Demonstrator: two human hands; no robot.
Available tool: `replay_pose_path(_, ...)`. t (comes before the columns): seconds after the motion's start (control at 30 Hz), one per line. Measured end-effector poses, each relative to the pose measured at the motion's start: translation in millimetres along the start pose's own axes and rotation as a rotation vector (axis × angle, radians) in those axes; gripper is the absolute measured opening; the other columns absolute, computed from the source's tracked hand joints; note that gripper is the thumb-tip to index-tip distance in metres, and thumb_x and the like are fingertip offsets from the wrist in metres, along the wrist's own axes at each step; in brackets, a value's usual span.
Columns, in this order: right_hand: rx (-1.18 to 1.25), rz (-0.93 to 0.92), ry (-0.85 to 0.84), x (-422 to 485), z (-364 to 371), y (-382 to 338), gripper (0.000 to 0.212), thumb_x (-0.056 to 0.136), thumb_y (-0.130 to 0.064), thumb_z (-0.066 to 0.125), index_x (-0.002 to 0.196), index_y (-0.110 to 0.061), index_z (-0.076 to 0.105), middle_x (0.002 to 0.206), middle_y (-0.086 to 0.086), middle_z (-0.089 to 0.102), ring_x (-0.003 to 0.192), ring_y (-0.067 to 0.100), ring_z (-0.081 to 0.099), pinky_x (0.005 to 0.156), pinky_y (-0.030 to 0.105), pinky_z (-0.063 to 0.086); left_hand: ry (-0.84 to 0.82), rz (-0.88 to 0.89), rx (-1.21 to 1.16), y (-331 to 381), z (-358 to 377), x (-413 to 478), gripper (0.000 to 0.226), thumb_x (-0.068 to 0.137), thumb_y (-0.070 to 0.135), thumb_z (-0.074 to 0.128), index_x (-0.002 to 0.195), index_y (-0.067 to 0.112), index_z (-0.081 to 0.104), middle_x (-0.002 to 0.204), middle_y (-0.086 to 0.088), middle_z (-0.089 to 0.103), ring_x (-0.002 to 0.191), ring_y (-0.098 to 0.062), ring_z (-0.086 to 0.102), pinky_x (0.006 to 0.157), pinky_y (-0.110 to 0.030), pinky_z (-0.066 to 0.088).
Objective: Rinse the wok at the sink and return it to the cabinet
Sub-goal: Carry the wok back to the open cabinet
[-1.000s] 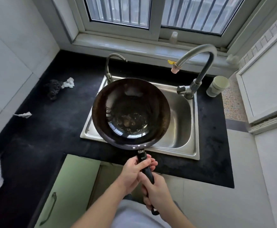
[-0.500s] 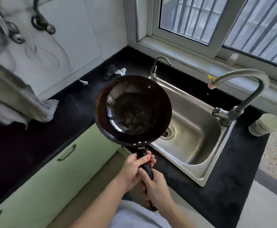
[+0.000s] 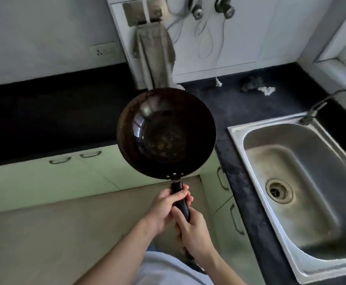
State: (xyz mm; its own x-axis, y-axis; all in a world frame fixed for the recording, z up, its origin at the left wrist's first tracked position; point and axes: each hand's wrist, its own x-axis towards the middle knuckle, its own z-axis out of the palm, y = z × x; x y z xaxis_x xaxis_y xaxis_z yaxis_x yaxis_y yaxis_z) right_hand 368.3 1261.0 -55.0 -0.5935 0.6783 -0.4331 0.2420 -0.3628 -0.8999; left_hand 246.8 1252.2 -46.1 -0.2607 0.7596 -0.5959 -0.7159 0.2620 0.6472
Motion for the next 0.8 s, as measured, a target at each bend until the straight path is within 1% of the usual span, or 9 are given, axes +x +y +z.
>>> replay_pose_path(0.13,-0.071,0.012,-0.141,2,36,2,0.031,0.096,-0.035,0.060,0.076,-0.012,0.053,0.054,-0.001,0.050,0.042,0.016,0.039,0.042,0.028,0.034,0.109,0.068,-0.091,7,-41,-25,0.014,0.092,-0.002,0.055,0.105,0.000,0.059,0.077,-0.009,0.064,0.071,-0.018,0.065,0.066,-0.027,0.055)
replay_pose_path(0.27,-0.183,0.002,-0.266,-4,85,5,0.031,0.097,-0.032,0.059,0.081,-0.006,0.056,0.054,-0.003,0.053,0.040,0.016,0.044,0.041,0.028,0.038,0.185,0.153,-0.167,12,-91,-57,0.012,0.093,-0.003,0.054,0.103,0.001,0.059,0.076,-0.008,0.064,0.070,-0.018,0.065,0.067,-0.026,0.055)
replay_pose_path(0.33,-0.216,0.010,-0.315,-11,112,5,0.029,0.098,-0.030,0.058,0.080,-0.008,0.055,0.054,-0.003,0.053,0.038,0.015,0.045,0.039,0.026,0.038,0.217,0.189,-0.201,12,-119,-75,0.011,0.093,-0.003,0.054,0.101,0.001,0.059,0.075,-0.008,0.064,0.070,-0.018,0.065,0.067,-0.026,0.055)
replay_pose_path(0.47,-0.265,0.046,-0.404,-33,175,12,0.030,0.099,-0.028,0.056,0.076,-0.009,0.052,0.054,0.000,0.052,0.035,0.016,0.045,0.035,0.024,0.037,0.295,0.276,-0.190,12,-180,-118,0.008,0.092,-0.002,0.056,0.098,0.001,0.060,0.077,-0.010,0.062,0.069,-0.019,0.064,0.067,-0.027,0.055)
replay_pose_path(0.6,-0.313,0.074,-0.486,-64,242,31,0.030,0.099,-0.031,0.055,0.078,-0.009,0.053,0.055,0.000,0.052,0.038,0.018,0.045,0.038,0.028,0.038,0.373,0.317,-0.207,7,-243,-172,0.007,0.092,-0.002,0.056,0.097,0.000,0.061,0.074,-0.009,0.062,0.066,-0.017,0.064,0.064,-0.025,0.055)
replay_pose_path(0.7,-0.365,0.085,-0.563,-84,292,47,0.029,0.100,-0.029,0.055,0.079,-0.010,0.053,0.056,0.001,0.053,0.039,0.019,0.047,0.040,0.030,0.040,0.406,0.341,-0.221,1,-292,-212,0.007,0.093,-0.002,0.055,0.098,0.000,0.059,0.075,-0.013,0.062,0.065,-0.019,0.064,0.064,-0.026,0.054)
replay_pose_path(0.8,-0.402,0.098,-0.650,-105,341,62,0.028,0.101,-0.026,0.054,0.079,-0.009,0.053,0.055,0.000,0.052,0.039,0.017,0.046,0.039,0.029,0.039,0.469,0.377,-0.260,-8,-339,-253,0.006,0.093,-0.002,0.056,0.098,0.000,0.058,0.076,-0.015,0.063,0.066,-0.021,0.064,0.065,-0.027,0.054)
